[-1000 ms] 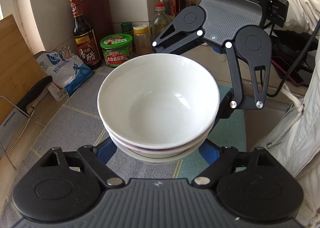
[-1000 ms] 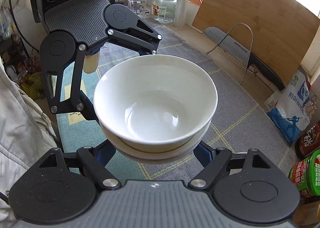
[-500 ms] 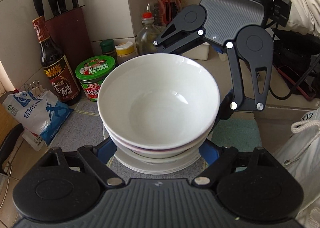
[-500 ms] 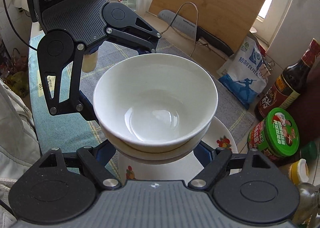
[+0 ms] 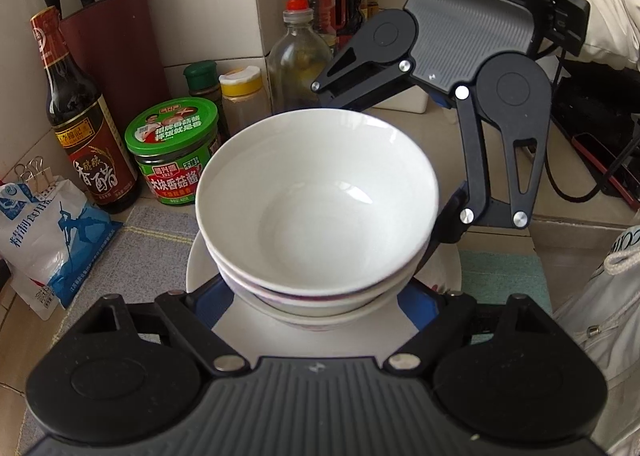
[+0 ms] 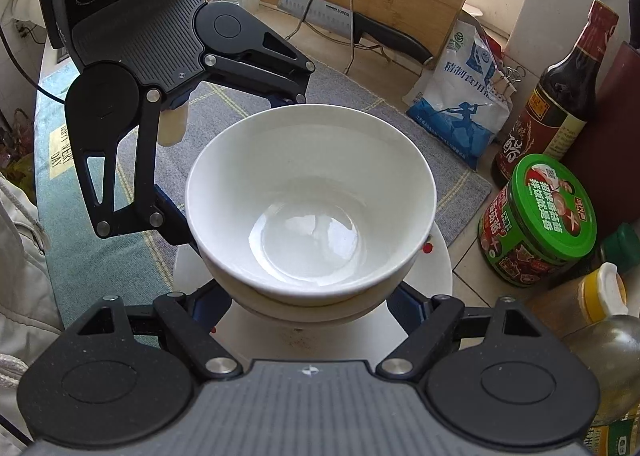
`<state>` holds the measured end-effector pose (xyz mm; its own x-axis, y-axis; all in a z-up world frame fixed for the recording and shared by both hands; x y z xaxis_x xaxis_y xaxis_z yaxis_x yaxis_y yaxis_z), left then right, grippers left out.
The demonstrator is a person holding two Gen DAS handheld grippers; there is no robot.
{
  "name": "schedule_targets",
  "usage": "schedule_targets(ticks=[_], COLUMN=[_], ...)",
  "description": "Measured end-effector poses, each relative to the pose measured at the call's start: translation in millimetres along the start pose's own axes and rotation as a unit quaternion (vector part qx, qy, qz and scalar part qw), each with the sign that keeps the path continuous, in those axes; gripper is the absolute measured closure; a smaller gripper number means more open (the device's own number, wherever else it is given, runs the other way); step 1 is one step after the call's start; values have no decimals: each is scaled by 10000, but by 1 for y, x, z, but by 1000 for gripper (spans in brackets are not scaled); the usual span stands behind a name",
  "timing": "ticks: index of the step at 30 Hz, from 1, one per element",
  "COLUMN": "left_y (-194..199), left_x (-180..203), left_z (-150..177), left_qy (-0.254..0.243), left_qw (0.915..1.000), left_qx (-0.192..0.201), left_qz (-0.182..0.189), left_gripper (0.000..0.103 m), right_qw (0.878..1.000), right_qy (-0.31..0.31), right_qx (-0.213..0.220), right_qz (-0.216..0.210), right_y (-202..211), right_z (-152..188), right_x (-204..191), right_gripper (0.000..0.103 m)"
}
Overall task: Organize plates and bowls
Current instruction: 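Lower the bowl stack onto the plates and open both grippers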
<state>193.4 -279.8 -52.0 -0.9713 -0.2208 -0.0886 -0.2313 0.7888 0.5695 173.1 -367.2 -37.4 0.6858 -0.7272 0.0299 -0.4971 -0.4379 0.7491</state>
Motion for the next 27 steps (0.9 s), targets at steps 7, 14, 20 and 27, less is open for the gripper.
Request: schedule_targets(ticks=[7,14,20,27], left_y=[-2,-3,6,43], left_x=[-1,1,3,12], left_z=[2,4,9,14], left_qy=[98,67,159,184], left_qw=[10000,9999,9989,9940], left_qx=[-11,55,200,649], left_qz=[15,-111,-398,-857], left_gripper=[15,14,9,5], right_qw=[10000,9999,9999,9967], right_qy=[-33,63,-40,-229], right_qx=[-14,-32,13,-59], right_qz=[-9,122,167,776], right_y=[-2,-1,3,14], right_z=[3,3,3,-3], right_x=[1,0,-5,-22], right_gripper=[16,12,0,0])
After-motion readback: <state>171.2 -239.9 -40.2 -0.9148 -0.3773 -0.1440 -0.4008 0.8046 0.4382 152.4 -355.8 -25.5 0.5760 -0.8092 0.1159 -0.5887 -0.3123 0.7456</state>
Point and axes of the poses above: each gripper's, at about its wrist camera, not at the fingertips, and y roughly against the way its jaws point, x to its right, z to its underside, the point moved 2 cm from there along -y, roughly the way its jaws point, and after that the axes turned 11 degrees about x, right-handed, at the moved point
